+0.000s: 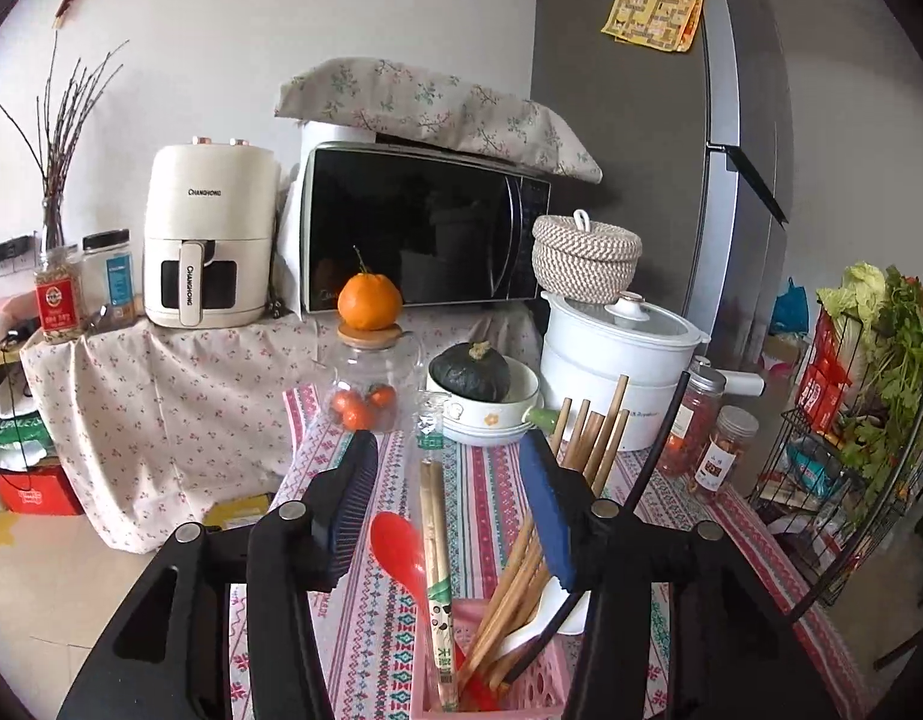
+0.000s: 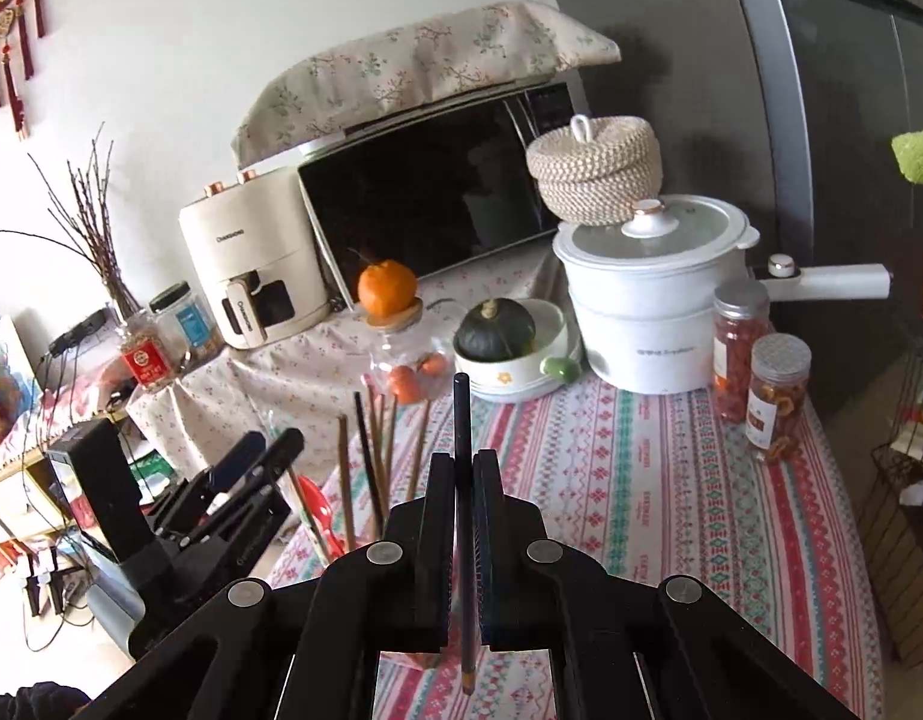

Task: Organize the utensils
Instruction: 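Lower both held items into the pink basket and open both tools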

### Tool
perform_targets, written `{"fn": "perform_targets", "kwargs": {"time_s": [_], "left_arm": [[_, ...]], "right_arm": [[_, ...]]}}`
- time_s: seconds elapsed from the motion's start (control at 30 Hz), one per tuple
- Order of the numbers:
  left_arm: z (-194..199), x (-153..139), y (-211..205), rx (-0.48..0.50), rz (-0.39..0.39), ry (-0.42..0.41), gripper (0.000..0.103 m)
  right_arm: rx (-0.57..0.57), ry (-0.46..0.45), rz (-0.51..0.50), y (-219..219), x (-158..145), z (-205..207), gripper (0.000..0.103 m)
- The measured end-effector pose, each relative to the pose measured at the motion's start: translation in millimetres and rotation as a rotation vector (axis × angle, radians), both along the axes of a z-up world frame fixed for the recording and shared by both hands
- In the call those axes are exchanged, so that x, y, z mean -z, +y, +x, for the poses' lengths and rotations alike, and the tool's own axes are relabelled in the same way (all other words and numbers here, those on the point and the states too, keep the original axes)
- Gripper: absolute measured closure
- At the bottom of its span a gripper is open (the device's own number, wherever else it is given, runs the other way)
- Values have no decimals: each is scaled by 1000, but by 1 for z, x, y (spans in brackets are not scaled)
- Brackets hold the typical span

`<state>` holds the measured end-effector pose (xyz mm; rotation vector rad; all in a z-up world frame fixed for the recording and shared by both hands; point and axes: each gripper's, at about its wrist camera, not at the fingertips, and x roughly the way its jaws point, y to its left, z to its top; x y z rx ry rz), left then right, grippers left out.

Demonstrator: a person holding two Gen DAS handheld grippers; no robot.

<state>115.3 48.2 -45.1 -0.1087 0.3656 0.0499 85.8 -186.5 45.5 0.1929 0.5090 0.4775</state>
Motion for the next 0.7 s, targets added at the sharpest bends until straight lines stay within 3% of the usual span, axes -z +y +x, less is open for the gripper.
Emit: {"fn": "perform_targets", "kwargs": {"time_s": [0.2,0.43,0.7], "left_arm": [[-15,-10,3,26,44,174,36],[-23,11,25,29,15,416,34],[-28,33,36,73,28,516,34]], "right_arm": [[-35,-43,45,14,-18,-7,99],[-45,-83,99,27,-29,-3,99],[-57,-64,100,50,-17,21,99]]}}
